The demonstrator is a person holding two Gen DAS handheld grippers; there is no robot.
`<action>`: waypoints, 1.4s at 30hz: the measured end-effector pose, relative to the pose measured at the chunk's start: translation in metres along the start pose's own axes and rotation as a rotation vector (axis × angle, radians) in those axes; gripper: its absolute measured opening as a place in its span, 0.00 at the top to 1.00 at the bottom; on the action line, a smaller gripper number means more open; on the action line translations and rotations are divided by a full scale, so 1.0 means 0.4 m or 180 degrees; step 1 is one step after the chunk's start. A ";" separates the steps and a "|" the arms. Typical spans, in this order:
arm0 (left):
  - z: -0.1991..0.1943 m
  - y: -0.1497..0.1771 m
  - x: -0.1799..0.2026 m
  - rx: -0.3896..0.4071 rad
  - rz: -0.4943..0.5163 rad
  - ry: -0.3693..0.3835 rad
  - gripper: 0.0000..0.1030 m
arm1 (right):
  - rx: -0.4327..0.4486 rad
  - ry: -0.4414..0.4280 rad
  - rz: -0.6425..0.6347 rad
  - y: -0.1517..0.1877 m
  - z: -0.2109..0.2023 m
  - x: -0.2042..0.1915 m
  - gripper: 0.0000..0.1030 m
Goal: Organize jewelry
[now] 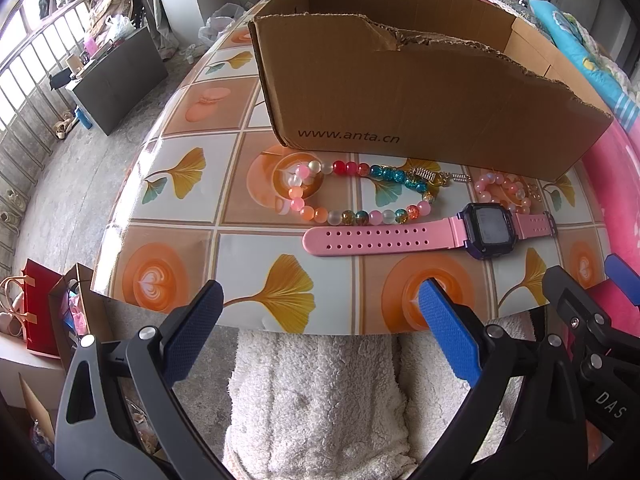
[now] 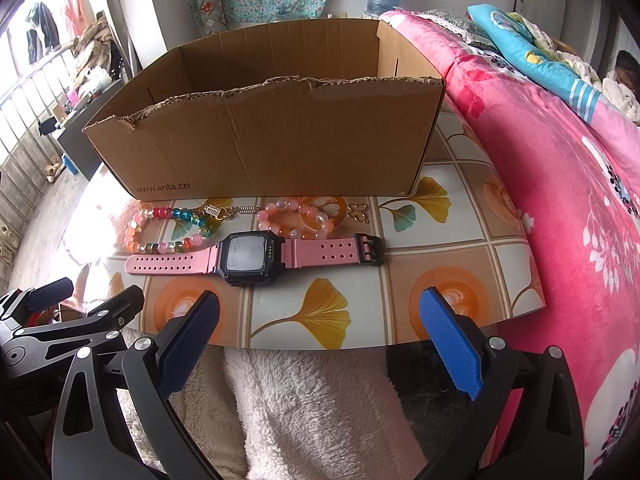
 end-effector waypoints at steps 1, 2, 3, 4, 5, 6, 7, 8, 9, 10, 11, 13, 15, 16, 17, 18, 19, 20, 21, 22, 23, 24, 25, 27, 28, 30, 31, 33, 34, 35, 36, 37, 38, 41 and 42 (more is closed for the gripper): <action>0.000 0.000 0.000 -0.0001 0.0001 -0.0002 0.08 | -0.0001 -0.0001 0.0001 0.000 0.000 0.000 0.05; -0.001 0.000 0.000 0.0000 0.0000 0.0001 0.08 | -0.0003 -0.0001 0.0000 0.000 0.000 0.000 0.05; 0.000 0.000 -0.001 0.0002 0.0001 0.0000 0.08 | -0.0005 -0.0001 0.0001 0.000 0.000 0.000 0.05; -0.001 -0.001 0.000 0.0000 0.0001 0.0000 0.08 | -0.0003 -0.0002 0.0002 0.000 -0.001 -0.001 0.05; -0.001 -0.001 0.000 0.0000 0.0000 0.0001 0.08 | 0.0000 -0.0002 0.0002 0.002 -0.001 0.000 0.05; -0.001 -0.001 0.000 -0.0001 -0.0001 0.0000 0.08 | 0.0000 -0.0001 0.0002 0.001 -0.001 0.000 0.05; -0.001 0.000 0.000 -0.0001 -0.0001 0.0000 0.08 | -0.0001 -0.0003 0.0003 0.001 -0.001 0.000 0.05; -0.001 0.000 0.000 -0.0001 0.0000 0.0000 0.08 | -0.0001 -0.0004 0.0003 0.001 -0.001 0.000 0.05; -0.001 0.000 -0.001 0.0000 0.0001 -0.0001 0.08 | 0.0000 -0.0002 0.0003 0.001 -0.001 0.000 0.05; -0.001 0.000 0.000 0.0001 0.0000 -0.0002 0.08 | -0.0001 -0.0002 0.0003 0.001 -0.001 0.000 0.05; -0.001 0.000 0.000 0.0002 0.0000 -0.0001 0.08 | -0.0001 -0.0002 0.0003 0.001 -0.001 0.000 0.05; -0.001 -0.001 0.000 0.0002 0.0001 -0.0003 0.08 | -0.0002 -0.0003 0.0002 0.001 0.000 0.000 0.05; -0.001 -0.001 0.000 0.0001 0.0001 -0.0003 0.08 | 0.0000 -0.0003 0.0003 0.002 0.000 0.000 0.05; -0.001 0.000 0.000 0.0001 0.0001 -0.0003 0.08 | 0.0001 -0.0003 0.0003 0.001 -0.001 0.000 0.05; -0.001 -0.001 0.000 0.0001 0.0001 -0.0003 0.08 | 0.0001 -0.0003 0.0003 0.002 -0.001 0.000 0.05; -0.001 -0.001 0.000 0.0002 0.0001 -0.0004 0.08 | 0.0002 -0.0004 0.0003 0.002 -0.001 0.000 0.05; -0.001 -0.001 0.000 0.0002 0.0000 -0.0004 0.08 | 0.0001 -0.0003 0.0003 0.002 0.000 0.000 0.05; -0.001 0.000 0.000 0.0002 0.0000 -0.0004 0.08 | 0.0001 -0.0002 0.0003 0.002 0.000 0.001 0.05; -0.001 -0.001 0.001 0.0002 0.0002 -0.0004 0.08 | 0.0000 -0.0003 0.0003 0.002 0.000 0.001 0.05; -0.001 0.000 0.000 0.0002 0.0002 -0.0005 0.08 | 0.0000 -0.0003 0.0004 0.002 0.000 0.001 0.05; -0.001 0.000 0.000 0.0003 0.0002 -0.0005 0.08 | 0.0001 -0.0004 0.0004 0.002 0.000 0.001 0.05; -0.001 -0.001 0.001 0.0002 0.0002 -0.0007 0.08 | 0.0001 -0.0005 0.0003 0.002 0.000 0.001 0.05; -0.001 0.000 0.000 0.0002 0.0003 -0.0007 0.08 | -0.0001 -0.0005 0.0003 0.002 0.000 0.001 0.05; -0.001 0.000 0.000 0.0006 0.0002 -0.0006 0.08 | 0.0000 -0.0006 0.0004 0.003 0.000 0.001 0.05; -0.001 0.000 0.000 0.0007 0.0003 -0.0009 0.08 | 0.0002 -0.0006 0.0003 0.003 -0.001 0.001 0.05; -0.001 -0.001 0.001 0.0003 0.0002 -0.0005 0.08 | 0.0007 -0.0007 0.0002 0.002 -0.001 0.001 0.05; -0.001 0.000 0.000 0.0003 0.0002 -0.0006 0.08 | 0.0009 -0.0009 0.0002 0.001 -0.002 0.001 0.05; -0.002 -0.001 0.001 0.0006 0.0002 -0.0008 0.08 | 0.0017 -0.0010 0.0002 0.001 -0.002 0.001 0.05; -0.001 -0.001 0.001 0.0005 0.0002 -0.0007 0.08 | 0.0017 -0.0011 0.0003 0.002 -0.002 0.001 0.05; -0.002 -0.001 0.001 0.0004 0.0004 -0.0008 0.08 | 0.0017 -0.0011 0.0003 0.001 -0.002 0.001 0.05; -0.001 0.000 0.001 0.0006 0.0005 -0.0007 0.08 | 0.0019 -0.0012 0.0003 0.001 -0.002 0.001 0.05; -0.002 0.000 0.001 0.0009 0.0005 -0.0009 0.08 | 0.0020 -0.0012 0.0002 0.001 -0.002 0.001 0.05; -0.001 -0.001 0.001 0.0010 0.0006 -0.0010 0.08 | 0.0022 -0.0012 0.0000 0.000 -0.002 0.001 0.05; 0.002 -0.004 0.000 0.0013 0.0007 -0.0007 0.08 | 0.0039 -0.0016 -0.0003 -0.003 -0.005 -0.001 0.05; 0.003 -0.005 -0.002 0.0016 0.0007 -0.0002 0.08 | 0.0044 -0.0018 -0.0006 -0.003 -0.005 -0.001 0.05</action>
Point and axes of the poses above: each gripper's, at about its wrist camera, not at the fingertips, and z roughly the way its jaws point, x to its right, y to its underside, the point moved 2 cm from there along z, roughly the way its jaws point, and after that the axes turned 6 degrees about z, right-handed, at the moved point
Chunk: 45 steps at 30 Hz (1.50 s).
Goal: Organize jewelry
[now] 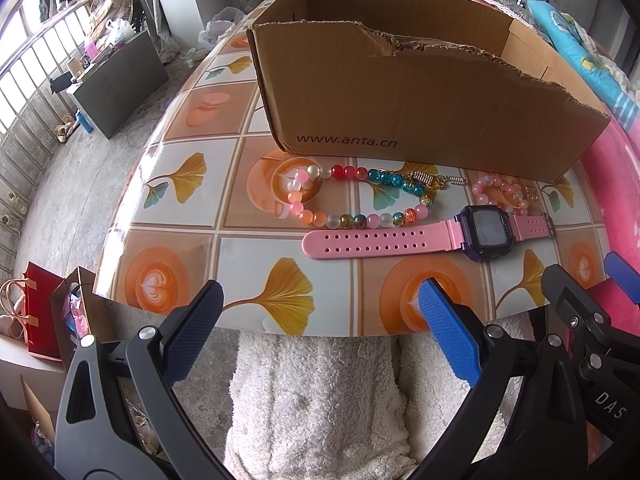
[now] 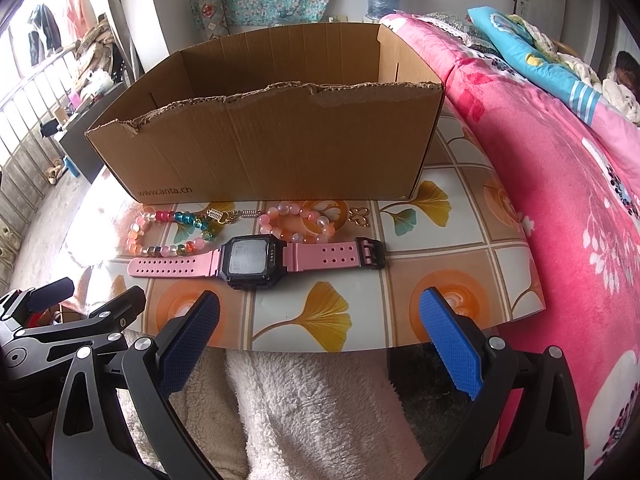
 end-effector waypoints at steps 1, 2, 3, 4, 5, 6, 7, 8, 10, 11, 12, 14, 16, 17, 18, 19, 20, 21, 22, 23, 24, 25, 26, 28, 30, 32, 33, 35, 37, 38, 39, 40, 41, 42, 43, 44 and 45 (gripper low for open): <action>0.001 -0.002 -0.002 0.0002 -0.0001 0.0007 0.08 | 0.0005 -0.0002 -0.0002 -0.001 0.000 -0.001 0.05; 0.002 -0.003 -0.003 0.0004 -0.0002 0.0010 0.08 | 0.0008 -0.0005 -0.0005 -0.002 0.000 -0.001 0.05; 0.004 -0.005 -0.005 0.0004 -0.0003 0.0017 0.08 | 0.0012 -0.0007 -0.0007 -0.001 -0.001 -0.001 0.05; 0.005 -0.006 -0.007 0.0003 -0.0005 0.0025 0.08 | 0.0014 -0.0009 -0.0009 -0.001 -0.001 -0.002 0.05; 0.000 -0.011 -0.007 0.0001 -0.0005 0.0027 0.08 | 0.0015 -0.0011 -0.0012 -0.002 -0.001 -0.003 0.05; 0.002 -0.012 -0.009 -0.0002 -0.0011 0.0030 0.08 | 0.0015 -0.0014 -0.0014 -0.002 0.000 -0.003 0.05; 0.000 -0.014 -0.013 -0.0001 -0.0023 0.0036 0.08 | 0.0015 -0.0018 -0.0015 -0.001 0.000 -0.003 0.05; 0.000 -0.012 -0.016 0.0002 -0.0033 0.0038 0.08 | 0.0017 -0.0025 -0.0016 -0.001 0.001 -0.003 0.05; 0.006 -0.013 -0.031 0.0010 -0.0050 0.0032 0.08 | 0.0033 -0.0046 -0.0032 -0.003 0.001 -0.005 0.05; 0.010 -0.010 -0.040 0.0022 -0.0058 0.0040 0.08 | 0.0051 -0.0064 -0.0057 -0.004 0.000 -0.007 0.05; 0.012 -0.009 -0.050 0.0045 -0.0063 0.0059 0.08 | 0.0081 -0.0092 -0.0092 -0.007 -0.002 -0.011 0.05; 0.017 -0.008 -0.072 0.0102 -0.0056 0.0094 0.08 | 0.0186 -0.0182 -0.0222 -0.012 -0.010 -0.020 0.05; 0.018 -0.004 -0.092 0.0212 -0.0033 0.0169 0.08 | 0.0352 -0.0228 -0.0449 -0.019 -0.022 -0.035 0.05; 0.020 0.000 -0.104 0.0264 -0.0015 0.0202 0.08 | 0.0446 -0.0267 -0.0604 -0.020 -0.028 -0.046 0.05; 0.021 0.001 -0.114 0.0327 0.0013 0.0257 0.08 | 0.0507 -0.0330 -0.0758 -0.020 -0.031 -0.057 0.05; 0.022 0.004 -0.122 0.0401 0.0046 0.0364 0.08 | 0.0527 -0.0412 -0.0886 -0.020 -0.032 -0.067 0.06; 0.023 0.009 -0.131 0.0470 0.0056 0.0486 0.08 | 0.0514 -0.0506 -0.1008 -0.019 -0.027 -0.078 0.07; 0.023 0.010 -0.139 0.0536 0.0040 0.0592 0.08 | 0.0480 -0.0581 -0.1107 -0.019 -0.020 -0.087 0.10; 0.023 0.011 -0.150 0.0597 0.0004 0.0660 0.08 | 0.0442 -0.0623 -0.1188 -0.019 -0.012 -0.095 0.13; 0.023 0.012 -0.157 0.0649 -0.0022 0.0701 0.08 | 0.0395 -0.0664 -0.1259 -0.019 -0.001 -0.103 0.15; 0.025 0.010 -0.163 0.0670 -0.0027 0.0723 0.08 | 0.0347 -0.0720 -0.1315 -0.018 0.009 -0.110 0.18; 0.026 0.009 -0.164 0.0673 -0.0031 0.0742 0.08 | 0.0301 -0.0772 -0.1350 -0.016 0.019 -0.114 0.21; 0.027 0.009 -0.163 0.0668 -0.0044 0.0771 0.08 | 0.0243 -0.0803 -0.1387 -0.016 0.031 -0.119 0.23; 0.029 0.019 -0.159 0.0684 -0.0070 0.0930 0.08 | 0.0155 -0.0859 -0.1466 -0.013 0.048 -0.130 0.29; 0.036 0.021 -0.157 0.0703 -0.0095 0.1017 0.08 | 0.0108 -0.0922 -0.1549 -0.010 0.063 -0.141 0.30; 0.039 0.018 -0.152 0.0730 -0.0057 0.1036 0.08 | 0.0070 -0.0933 -0.1627 -0.010 0.078 -0.149 0.30; 0.040 0.016 -0.149 0.0738 -0.0021 0.1041 0.08 | 0.0047 -0.0931 -0.1661 -0.008 0.087 -0.151 0.30; 0.043 0.017 -0.135 0.0742 0.0039 0.1028 0.08 | -0.0065 -0.0926 -0.1699 -0.004 0.109 -0.155 0.30; 0.049 0.016 -0.128 0.0724 0.0093 0.1050 0.08 | -0.0057 -0.0914 -0.1775 0.008 0.107 -0.158 0.31; 0.051 0.015 -0.127 0.0725 0.0110 0.1066 0.08 | -0.0069 -0.0892 -0.1836 0.017 0.103 -0.161 0.31; 0.053 0.016 -0.126 0.0731 0.0129 0.1075 0.08 | -0.0088 -0.0879 -0.1893 0.021 0.101 -0.164 0.31; 0.053 0.018 -0.123 0.0741 0.0152 0.1079 0.08 | -0.0100 -0.0865 -0.1942 0.030 0.096 -0.165 0.31; 0.053 0.018 -0.121 0.0752 0.0183 0.1082 0.08 | -0.0116 -0.0842 -0.1996 0.038 0.091 -0.165 0.31; 0.049 0.024 -0.118 0.0766 0.0216 0.1083 0.08 | -0.0103 -0.0805 -0.2036 0.042 0.088 -0.166 0.31; 0.048 0.024 -0.116 0.0777 0.0254 0.1061 0.08 | -0.0039 -0.0749 -0.2051 0.040 0.083 -0.164 0.31; 0.048 0.026 -0.112 0.0789 0.0292 0.1028 0.08 | 0.0008 -0.0712 -0.2042 0.035 0.085 -0.165 0.31; 0.045 0.029 -0.109 0.0807 0.0329 0.1001 0.08 | -0.0003 -0.0700 -0.2020 0.026 0.091 -0.159 0.31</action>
Point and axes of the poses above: each gripper's, at about its wrist camera, not at the fingertips, and z roughly the way its jaws point, x to its right, y to its underside, the point moved 2 cm from there along z, roughly the way its jaws point, and after that the axes turned 6 degrees about z, right-handed, at the moved point
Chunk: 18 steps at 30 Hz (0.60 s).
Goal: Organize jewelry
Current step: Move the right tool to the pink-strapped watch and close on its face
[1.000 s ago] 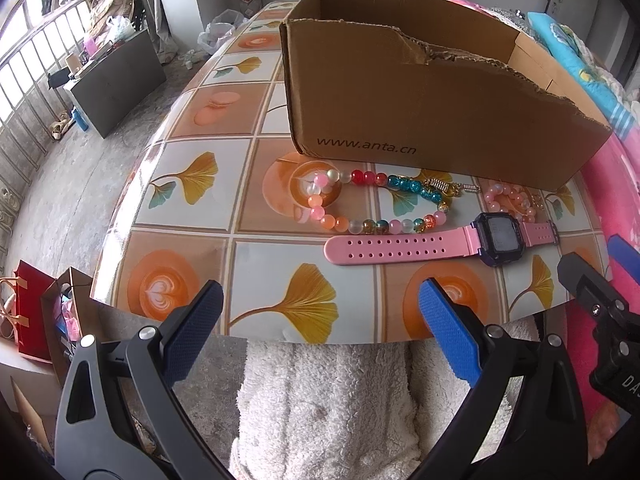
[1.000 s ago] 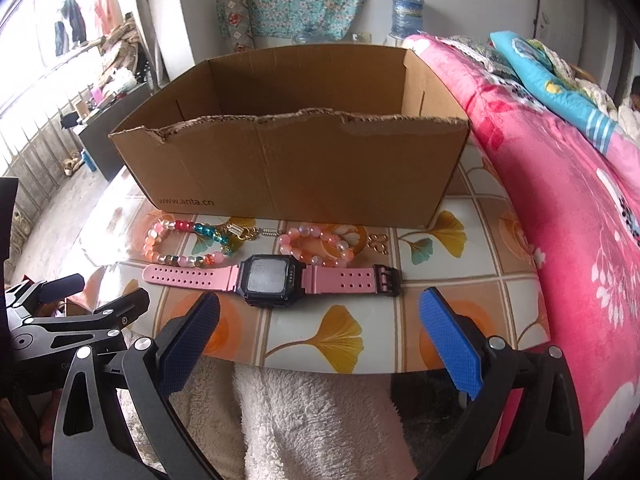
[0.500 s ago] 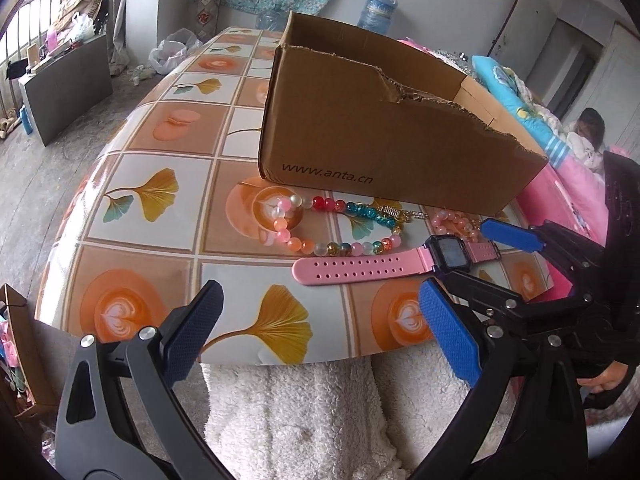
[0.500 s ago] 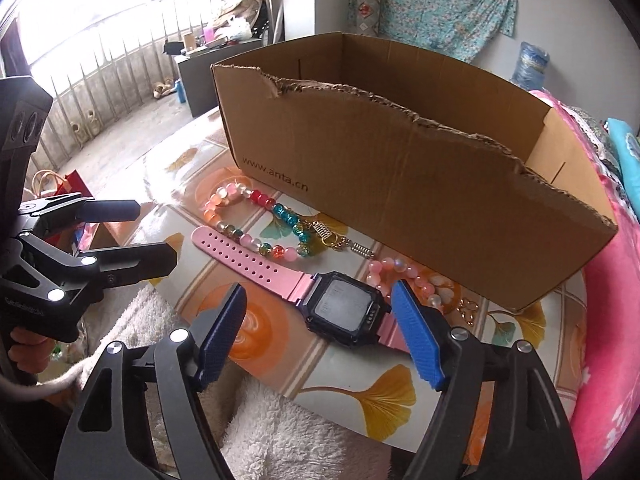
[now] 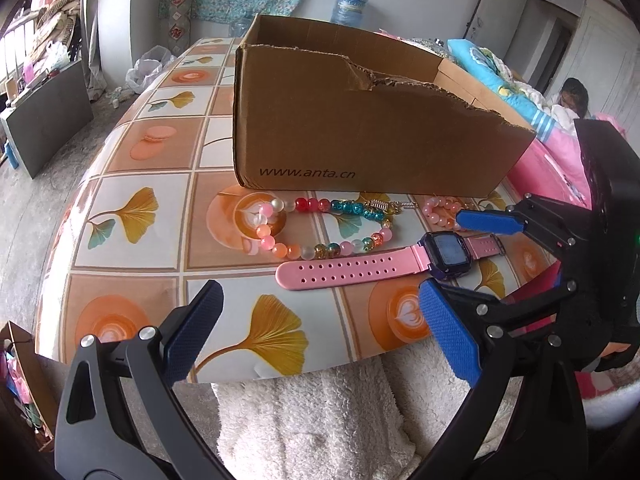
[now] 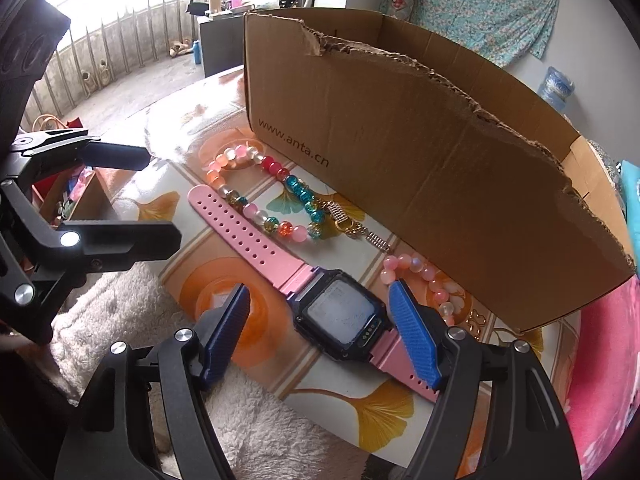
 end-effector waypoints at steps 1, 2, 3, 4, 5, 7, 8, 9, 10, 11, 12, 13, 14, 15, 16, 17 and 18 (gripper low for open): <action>-0.002 0.000 0.004 0.0011 0.0046 -0.0025 0.08 | -0.0030 -0.0005 0.0015 0.000 0.007 0.005 0.31; -0.004 0.001 0.007 0.0024 0.0090 -0.0054 0.08 | -0.0061 -0.0020 0.0001 0.002 0.013 0.006 0.31; -0.008 0.002 0.012 0.0044 0.0141 -0.0082 0.08 | -0.0104 -0.0054 -0.0035 0.006 0.019 0.005 0.33; -0.013 0.003 0.016 0.0061 0.0195 -0.0105 0.09 | -0.0117 -0.0094 -0.0061 0.002 0.025 0.006 0.35; -0.018 0.005 0.023 0.0079 0.0262 -0.0125 0.14 | -0.0129 -0.0145 -0.0056 0.003 0.023 0.014 0.36; -0.020 0.011 0.038 0.0056 0.0398 -0.0148 0.24 | -0.0179 -0.0256 -0.0034 0.006 0.022 0.028 0.46; -0.019 0.014 0.046 0.0032 0.0454 -0.0147 0.29 | -0.0201 -0.0303 -0.0021 0.012 0.021 0.038 0.48; -0.017 0.016 0.053 0.0008 0.0498 -0.0131 0.32 | -0.0227 -0.0369 0.0002 0.015 0.019 0.046 0.50; -0.013 0.019 0.061 -0.0018 0.0541 -0.0110 0.36 | -0.0245 -0.0437 0.0020 0.019 0.016 0.054 0.50; -0.011 0.020 0.072 -0.0037 0.0595 -0.0092 0.40 | -0.0265 -0.0493 0.0015 0.024 0.018 0.062 0.50; -0.009 0.020 0.084 -0.0045 0.0671 -0.0096 0.42 | -0.0290 -0.0570 0.0022 0.026 0.016 0.072 0.50; -0.007 0.020 0.098 -0.0045 0.0765 -0.0140 0.43 | -0.0329 -0.0676 0.0062 0.030 0.016 0.086 0.50; -0.006 0.020 0.112 -0.0035 0.0875 -0.0192 0.44 | -0.0374 -0.0808 0.0122 0.027 0.016 0.102 0.50; -0.003 0.020 0.127 -0.0025 0.0988 -0.0241 0.45 | -0.0423 -0.0954 0.0195 0.030 0.016 0.120 0.50; -0.001 0.019 0.142 -0.0017 0.1111 -0.0292 0.45 | -0.0460 -0.1082 0.0265 0.032 0.017 0.140 0.50; 0.003 0.020 0.157 -0.0019 0.1228 -0.0333 0.45 | -0.0502 -0.1213 0.0335 0.032 0.020 0.158 0.51; 0.009 0.021 0.172 -0.0030 0.1335 -0.0367 0.45 | -0.0547 -0.1334 0.0396 0.031 0.024 0.177 0.51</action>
Point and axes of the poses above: each gripper's, at about its wrist camera, not at the fingertips, and z roughly the way its jaws point, x to its right, y to its underside, the point moved 2 cm from there along z, roughly the way its jaws point, and after that the axes turned 6 degrees about z, right-handed, at the moved point
